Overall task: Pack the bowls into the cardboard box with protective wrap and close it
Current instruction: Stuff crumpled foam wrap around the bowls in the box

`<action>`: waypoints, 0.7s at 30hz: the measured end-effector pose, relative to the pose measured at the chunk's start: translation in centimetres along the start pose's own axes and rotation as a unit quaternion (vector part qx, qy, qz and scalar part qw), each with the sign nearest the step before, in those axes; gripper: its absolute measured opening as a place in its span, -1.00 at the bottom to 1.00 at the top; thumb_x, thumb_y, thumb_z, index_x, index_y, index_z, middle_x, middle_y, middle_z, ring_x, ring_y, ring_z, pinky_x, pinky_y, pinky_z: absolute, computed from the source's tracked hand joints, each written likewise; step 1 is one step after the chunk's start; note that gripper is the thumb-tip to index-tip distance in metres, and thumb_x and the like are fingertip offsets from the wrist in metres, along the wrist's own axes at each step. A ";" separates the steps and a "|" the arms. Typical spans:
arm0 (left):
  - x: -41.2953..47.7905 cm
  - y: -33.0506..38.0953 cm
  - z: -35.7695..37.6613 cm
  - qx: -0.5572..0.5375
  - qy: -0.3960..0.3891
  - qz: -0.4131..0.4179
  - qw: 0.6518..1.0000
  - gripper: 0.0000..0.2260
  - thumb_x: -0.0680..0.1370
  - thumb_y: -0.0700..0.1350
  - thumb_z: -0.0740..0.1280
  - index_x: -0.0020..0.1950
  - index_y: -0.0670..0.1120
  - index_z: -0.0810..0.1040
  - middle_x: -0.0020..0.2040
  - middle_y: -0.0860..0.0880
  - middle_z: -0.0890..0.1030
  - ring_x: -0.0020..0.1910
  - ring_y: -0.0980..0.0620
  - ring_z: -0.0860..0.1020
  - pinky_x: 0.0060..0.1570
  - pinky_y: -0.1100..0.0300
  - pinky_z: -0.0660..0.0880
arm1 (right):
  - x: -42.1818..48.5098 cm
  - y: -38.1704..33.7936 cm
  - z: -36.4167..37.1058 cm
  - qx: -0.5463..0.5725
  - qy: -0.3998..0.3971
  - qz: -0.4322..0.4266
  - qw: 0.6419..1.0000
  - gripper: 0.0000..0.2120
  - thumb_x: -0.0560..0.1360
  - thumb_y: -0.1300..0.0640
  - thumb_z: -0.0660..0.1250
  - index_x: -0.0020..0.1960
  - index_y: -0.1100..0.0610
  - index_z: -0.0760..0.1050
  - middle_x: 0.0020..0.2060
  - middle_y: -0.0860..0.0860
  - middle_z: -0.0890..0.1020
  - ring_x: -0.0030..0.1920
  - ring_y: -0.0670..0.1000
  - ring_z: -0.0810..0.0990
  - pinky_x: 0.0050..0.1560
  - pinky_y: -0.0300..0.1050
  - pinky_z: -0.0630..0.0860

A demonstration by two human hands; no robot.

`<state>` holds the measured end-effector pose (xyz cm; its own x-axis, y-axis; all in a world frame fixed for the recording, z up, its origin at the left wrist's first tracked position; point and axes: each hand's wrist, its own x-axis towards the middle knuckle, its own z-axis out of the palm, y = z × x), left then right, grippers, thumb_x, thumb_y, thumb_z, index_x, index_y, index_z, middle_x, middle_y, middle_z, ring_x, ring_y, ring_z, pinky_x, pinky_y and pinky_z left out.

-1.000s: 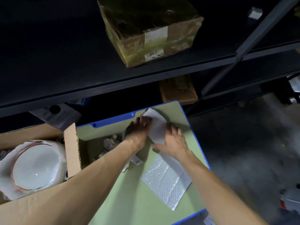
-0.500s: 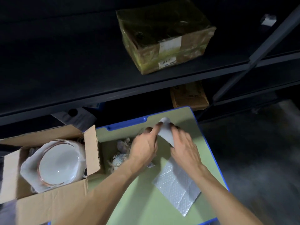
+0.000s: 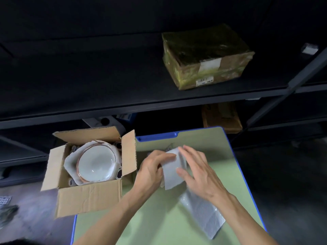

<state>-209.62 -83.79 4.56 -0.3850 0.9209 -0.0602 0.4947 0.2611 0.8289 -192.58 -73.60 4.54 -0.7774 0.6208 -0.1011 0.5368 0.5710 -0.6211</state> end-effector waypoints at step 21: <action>-2.9 0.7 -1.4 -0.105 -0.036 -0.076 0.991 -0.63 0.56 -0.01 0.37 0.29 0.29 0.38 0.03 0.24 0.56 0.04 0.13 0.53 0.16 -0.02 0.51 | 0.7 -4.3 -1.8 -0.014 -0.096 0.015 0.995 -0.74 0.52 -0.02 0.36 0.13 -0.11 0.34 -0.09 -0.18 0.49 0.00 -0.05 0.45 0.01 -0.08 0.42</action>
<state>-209.23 -86.72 6.08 -0.3826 0.8956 -0.2271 0.2599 0.3402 0.9037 -194.81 -74.64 8.57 -0.8081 0.5250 -0.2670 0.5671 0.5711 -0.5934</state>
